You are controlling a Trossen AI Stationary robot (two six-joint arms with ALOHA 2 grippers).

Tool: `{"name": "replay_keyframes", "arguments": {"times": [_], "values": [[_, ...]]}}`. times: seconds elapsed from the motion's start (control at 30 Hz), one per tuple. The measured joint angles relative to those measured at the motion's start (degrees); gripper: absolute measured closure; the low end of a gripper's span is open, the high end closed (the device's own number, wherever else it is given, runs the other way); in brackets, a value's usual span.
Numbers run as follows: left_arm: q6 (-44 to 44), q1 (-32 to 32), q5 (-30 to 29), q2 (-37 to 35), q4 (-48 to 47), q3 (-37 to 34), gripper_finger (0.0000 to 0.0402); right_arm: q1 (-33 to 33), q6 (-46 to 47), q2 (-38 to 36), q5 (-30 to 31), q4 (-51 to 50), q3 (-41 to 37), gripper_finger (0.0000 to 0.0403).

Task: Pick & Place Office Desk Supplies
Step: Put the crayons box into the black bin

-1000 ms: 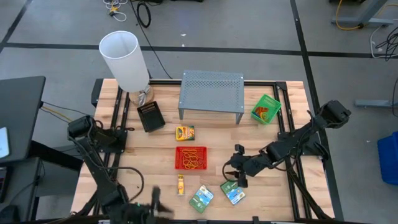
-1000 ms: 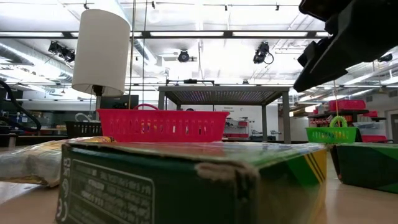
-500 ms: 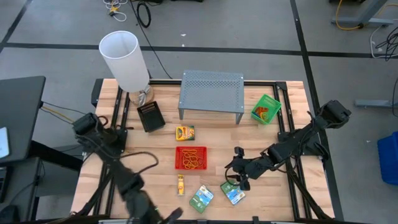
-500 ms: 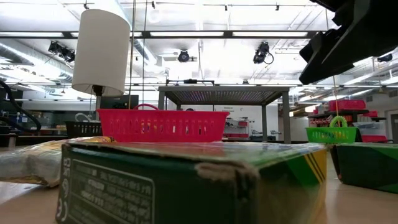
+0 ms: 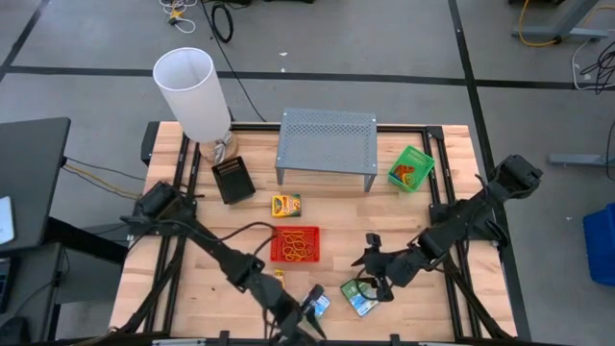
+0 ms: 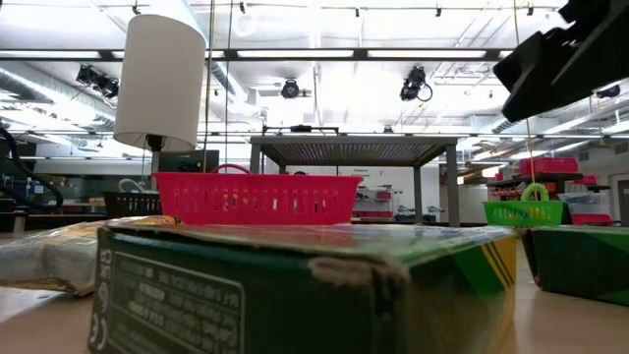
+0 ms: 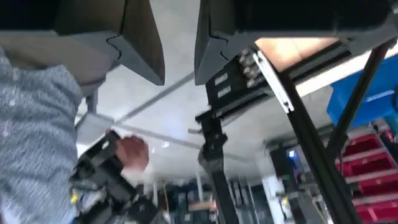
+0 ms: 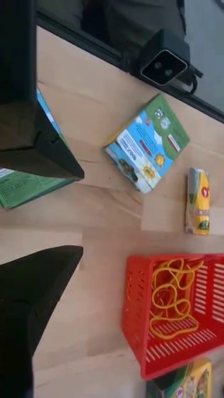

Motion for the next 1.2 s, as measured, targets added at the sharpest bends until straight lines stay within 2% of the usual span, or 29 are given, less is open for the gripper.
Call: {"name": "replay_keyframes", "arguments": {"times": [0.07,0.13,0.3,0.4,0.5,0.63,0.8,0.9,1.0,1.07,1.2], "values": [[-0.81,0.59,1.02,0.00,6.33,-3.39,0.0308,0.72,0.06,0.00,1.54,0.05,-0.02,0.0208],[-2.37,0.80,-0.38,0.00,15.87,-9.10,0.0308,1.42,0.04,0.00,2.51,1.27,-0.59,0.0208],[-4.54,0.46,-10.49,-1.63,40.82,-26.94,0.0308,1.86,0.75,0.00,2.61,3.83,-2.09,0.0208],[-4.92,-0.35,-18.65,-6.04,47.15,-36.77,0.0308,1.86,1.53,0.02,2.63,3.76,-2.25,0.0208],[-5.52,-1.58,-29.87,-11.06,47.35,-44.22,0.0308,1.81,1.54,0.02,2.65,3.77,-2.25,0.0208],[-5.79,-2.80,-44.32,-16.69,46.76,-50.40,0.0308,1.56,1.55,0.04,2.78,3.76,-2.25,0.0208],[-7.97,-2.22,-62.18,-21.99,41.11,-54.36,0.0308,1.03,1.50,0.04,3.28,3.46,-2.25,0.0208],[-8.46,-1.05,-70.80,-24.29,36.58,-54.95,0.0308,0.54,1.29,0.04,3.74,3.23,-2.25,0.0208],[-7.41,0.94,-74.23,-26.17,33.33,-54.88,0.0308,-0.05,1.20,0.04,3.76,2.97,-2.25,0.0208],[-7.29,2.59,-74.52,-27.05,31.01,-54.88,0.0308,-0.52,1.08,0.04,3.74,2.74,-2.25,0.0208],[-10.51,6.50,-69.89,-28.59,24.17,-54.84,0.0308,-1.03,1.09,0.04,3.65,1.24,-2.25,0.0208]]}}
